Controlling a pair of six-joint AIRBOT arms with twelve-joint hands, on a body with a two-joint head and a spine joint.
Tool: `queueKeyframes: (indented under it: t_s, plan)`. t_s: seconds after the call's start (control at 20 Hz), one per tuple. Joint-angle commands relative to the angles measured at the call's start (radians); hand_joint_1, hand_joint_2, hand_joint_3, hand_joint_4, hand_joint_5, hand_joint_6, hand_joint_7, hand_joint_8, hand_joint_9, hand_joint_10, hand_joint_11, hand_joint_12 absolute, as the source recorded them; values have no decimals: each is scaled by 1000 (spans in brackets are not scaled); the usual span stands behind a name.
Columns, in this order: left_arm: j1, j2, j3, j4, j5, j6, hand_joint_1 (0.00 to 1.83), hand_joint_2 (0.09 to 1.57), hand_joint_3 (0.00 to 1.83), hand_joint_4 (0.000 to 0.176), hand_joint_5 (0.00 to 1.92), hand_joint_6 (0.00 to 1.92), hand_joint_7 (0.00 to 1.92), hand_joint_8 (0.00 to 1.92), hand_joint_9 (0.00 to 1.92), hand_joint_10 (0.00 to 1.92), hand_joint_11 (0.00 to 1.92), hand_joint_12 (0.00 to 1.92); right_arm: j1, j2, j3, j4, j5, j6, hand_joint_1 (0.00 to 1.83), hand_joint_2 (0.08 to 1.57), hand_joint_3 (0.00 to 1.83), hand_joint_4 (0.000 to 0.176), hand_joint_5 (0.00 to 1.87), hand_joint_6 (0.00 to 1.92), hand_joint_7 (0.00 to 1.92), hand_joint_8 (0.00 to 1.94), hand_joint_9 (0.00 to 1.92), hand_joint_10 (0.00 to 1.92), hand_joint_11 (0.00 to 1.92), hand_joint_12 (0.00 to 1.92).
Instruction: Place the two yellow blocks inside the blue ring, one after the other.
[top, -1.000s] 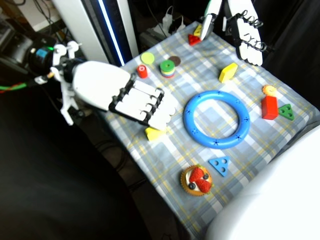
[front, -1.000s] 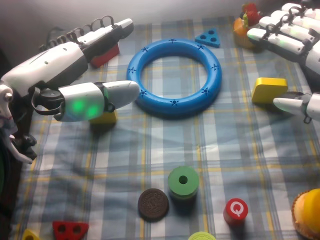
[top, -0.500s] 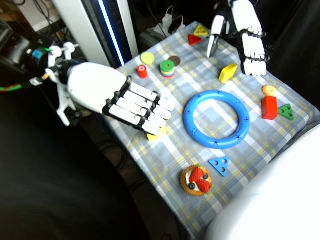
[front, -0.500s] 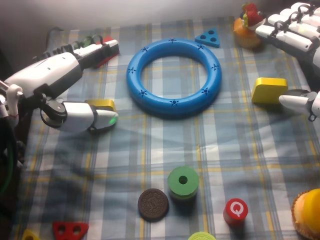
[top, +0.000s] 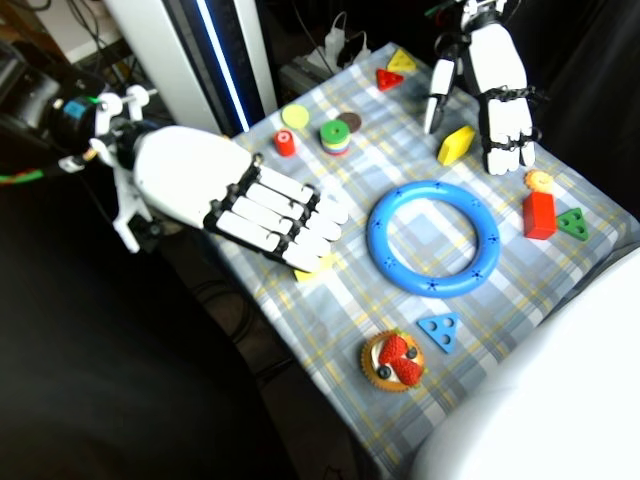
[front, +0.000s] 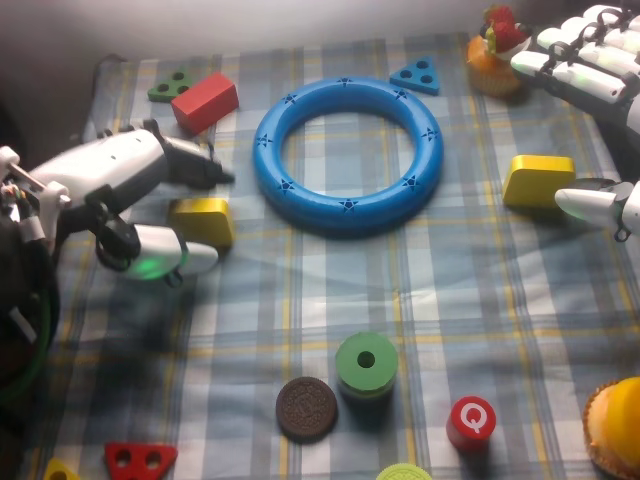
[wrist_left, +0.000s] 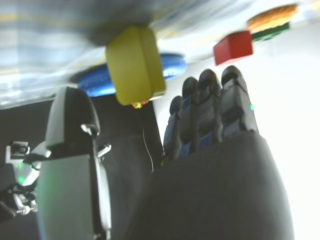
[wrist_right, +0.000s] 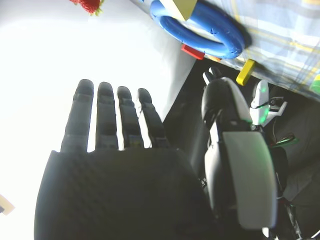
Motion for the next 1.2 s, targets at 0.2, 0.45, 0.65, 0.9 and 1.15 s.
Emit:
queueKeyframes:
  t_s: [0.2, 0.45, 0.65, 0.9, 1.15]
  plan:
    - [-29, -1, 1, 29, -112, 0, 1250, 1132, 0, 0, 978, 783, 947, 1284, 714, 1396, 319, 1918, -2, 2, 0, -5, 122, 7, 425, 1291, 3, 0, 0, 0, 0, 0, 0, 0, 0, 0]
    - [-92, 13, -27, 103, -173, -13, 1243, 1164, 0, 0, 970, 745, 853, 1467, 717, 1683, 454, 1921, -2, 2, 0, -5, 124, 8, 406, 1305, 4, 10, 0, 0, 0, 0, 0, 0, 0, 0]
    - [-193, -55, 33, 131, -117, -14, 1221, 1204, 5, 0, 842, 976, 807, 1533, 602, 1710, 307, 1921, -2, 2, -1, -5, 128, 9, 410, 1309, 4, 0, 0, 0, 0, 0, 0, 0, 0, 0]
    - [-311, -187, 169, 98, 1, -15, 1218, 1212, 0, 0, 839, 967, 797, 1569, 776, 1856, 686, 1921, -3, 1, 0, -6, 129, 9, 387, 1311, 3, 5, 0, 0, 0, 0, 0, 0, 0, 0]
    - [-345, -322, 334, -43, 122, 41, 1221, 1204, 0, 0, 862, 941, 799, 1558, 646, 1777, 298, 1921, -3, -9, 6, -7, 129, 9, 399, 1308, 1, 2, 0, 0, 0, 0, 0, 0, 0, 0]
